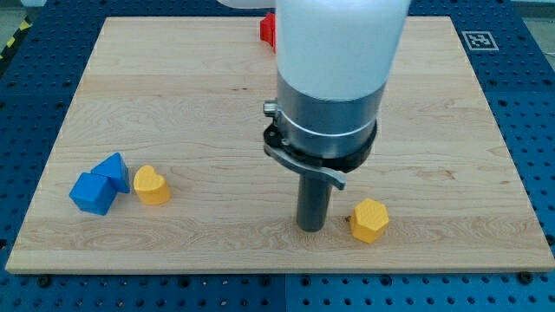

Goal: Move yellow hexagon towards bottom right

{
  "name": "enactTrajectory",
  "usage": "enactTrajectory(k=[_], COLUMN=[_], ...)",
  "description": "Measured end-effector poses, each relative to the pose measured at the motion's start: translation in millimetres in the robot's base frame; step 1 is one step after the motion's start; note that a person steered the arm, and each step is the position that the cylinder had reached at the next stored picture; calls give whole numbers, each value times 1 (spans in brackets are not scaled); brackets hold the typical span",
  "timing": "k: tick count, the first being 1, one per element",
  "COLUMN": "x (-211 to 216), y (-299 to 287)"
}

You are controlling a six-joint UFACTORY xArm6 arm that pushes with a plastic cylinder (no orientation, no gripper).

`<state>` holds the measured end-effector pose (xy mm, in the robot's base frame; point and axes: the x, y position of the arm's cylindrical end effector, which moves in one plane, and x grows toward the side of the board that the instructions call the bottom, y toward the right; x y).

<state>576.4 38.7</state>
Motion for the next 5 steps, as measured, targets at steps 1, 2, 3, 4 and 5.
enactTrajectory(k=[1,2,3,4,5], x=[0,2,2,2,11], y=[30,59,87,105,98])
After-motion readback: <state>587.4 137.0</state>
